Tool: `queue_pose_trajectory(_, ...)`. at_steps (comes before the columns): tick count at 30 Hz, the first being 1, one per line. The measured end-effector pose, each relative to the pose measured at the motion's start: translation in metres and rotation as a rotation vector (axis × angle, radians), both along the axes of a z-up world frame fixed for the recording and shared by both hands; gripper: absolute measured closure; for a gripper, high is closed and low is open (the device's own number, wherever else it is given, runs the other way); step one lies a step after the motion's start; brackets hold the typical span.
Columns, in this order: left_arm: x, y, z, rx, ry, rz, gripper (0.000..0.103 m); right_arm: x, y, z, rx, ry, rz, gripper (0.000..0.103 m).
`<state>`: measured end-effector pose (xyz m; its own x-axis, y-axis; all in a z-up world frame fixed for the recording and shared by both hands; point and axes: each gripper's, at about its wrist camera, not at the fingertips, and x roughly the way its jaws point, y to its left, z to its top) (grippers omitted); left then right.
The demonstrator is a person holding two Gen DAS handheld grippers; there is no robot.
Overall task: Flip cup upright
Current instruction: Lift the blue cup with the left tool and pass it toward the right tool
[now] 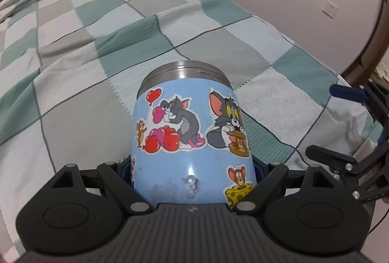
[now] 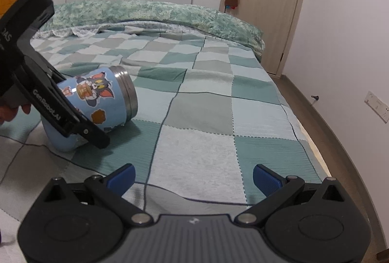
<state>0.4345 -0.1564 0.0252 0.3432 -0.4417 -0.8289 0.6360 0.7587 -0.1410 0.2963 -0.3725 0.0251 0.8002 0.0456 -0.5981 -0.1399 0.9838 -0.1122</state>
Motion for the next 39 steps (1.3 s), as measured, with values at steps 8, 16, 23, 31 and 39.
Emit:
queue_pose_trajectory(8, -0.038, 0.004, 0.024, -0.03, -0.039, 0.08, 0.016, -0.025, -0.009, 0.014, 0.067, -0.045, 0.038, 0.0)
queue_pose_trajectory(16, -0.112, 0.017, 0.065, -0.084, -0.089, 0.204, 0.016, -0.068, -0.007, 0.04, 0.122, -0.102, 0.113, 0.0)
queue_pose_trajectory(23, -0.181, 0.03, 0.075, -0.097, -0.083, 0.33, 0.016, -0.109, 0.002, 0.052, 0.142, -0.109, 0.166, 0.0)
queue_pose_trajectory(31, -0.238, 0.032, 0.058, -0.13, -0.062, 0.449, 0.016, -0.145, 0.008, 0.047, 0.1, -0.077, 0.195, 0.0)
queue_pose_trajectory(39, -0.255, 0.014, 0.03, -0.157, -0.042, 0.536, 0.016, -0.167, 0.002, 0.03, 0.039, -0.036, 0.187, 0.0)
